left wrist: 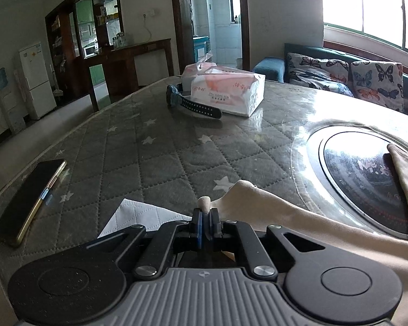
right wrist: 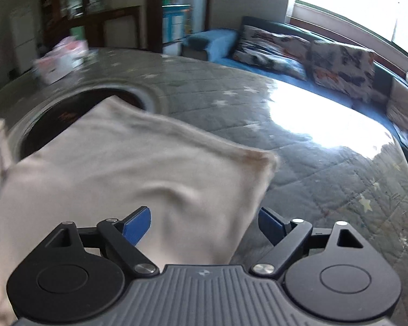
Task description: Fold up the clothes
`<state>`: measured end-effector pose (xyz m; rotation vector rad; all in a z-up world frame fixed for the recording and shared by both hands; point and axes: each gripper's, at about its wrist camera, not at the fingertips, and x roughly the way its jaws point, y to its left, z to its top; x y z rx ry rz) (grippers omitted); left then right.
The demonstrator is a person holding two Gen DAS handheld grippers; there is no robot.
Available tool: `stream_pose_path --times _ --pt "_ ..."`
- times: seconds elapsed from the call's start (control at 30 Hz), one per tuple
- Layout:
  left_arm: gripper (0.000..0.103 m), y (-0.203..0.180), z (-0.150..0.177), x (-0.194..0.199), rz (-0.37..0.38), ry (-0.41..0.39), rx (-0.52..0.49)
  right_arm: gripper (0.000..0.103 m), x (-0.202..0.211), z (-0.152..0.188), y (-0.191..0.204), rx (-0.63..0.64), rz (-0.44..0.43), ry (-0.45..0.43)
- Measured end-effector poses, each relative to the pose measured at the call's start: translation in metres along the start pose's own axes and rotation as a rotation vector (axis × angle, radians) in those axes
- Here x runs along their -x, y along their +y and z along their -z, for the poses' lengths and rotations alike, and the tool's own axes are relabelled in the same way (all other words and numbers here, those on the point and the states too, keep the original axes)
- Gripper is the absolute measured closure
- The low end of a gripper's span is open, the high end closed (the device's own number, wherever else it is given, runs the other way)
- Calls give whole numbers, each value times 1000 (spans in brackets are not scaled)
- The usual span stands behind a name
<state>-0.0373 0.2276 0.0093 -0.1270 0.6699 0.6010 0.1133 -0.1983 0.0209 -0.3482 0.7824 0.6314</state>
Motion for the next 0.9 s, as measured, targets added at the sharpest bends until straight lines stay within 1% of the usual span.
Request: stream_pose_path --times 0.1,0.3,0.4,0.47,0.57,0.67,0.77,0.9 --pt "97 0 2 1 0 3 -4 15 22 14 26 85 -43 -7" --pt "97 5 4 5 -2 0 -2 15 56 42 73 190 -156 -17" --pt "97 8 4 6 -2 -2 -7 16 67 55 92 231 -195 -2" --pt "97 9 4 6 -2 -3 -9 17 70 65 103 270 -195 20" --pt "94 10 3 8 -6 -12 -11 17 76 80 112 273 -204 22" --pt "90 12 1 5 -25 -3 -2 17 79 83 113 256 -210 23" --pt "88 15 -3 7 -36 -1 20 18 85 76 108 227 -217 -9" --pt "88 9 -6 19 1 -22 10 18 93 66 102 186 -228 -54"
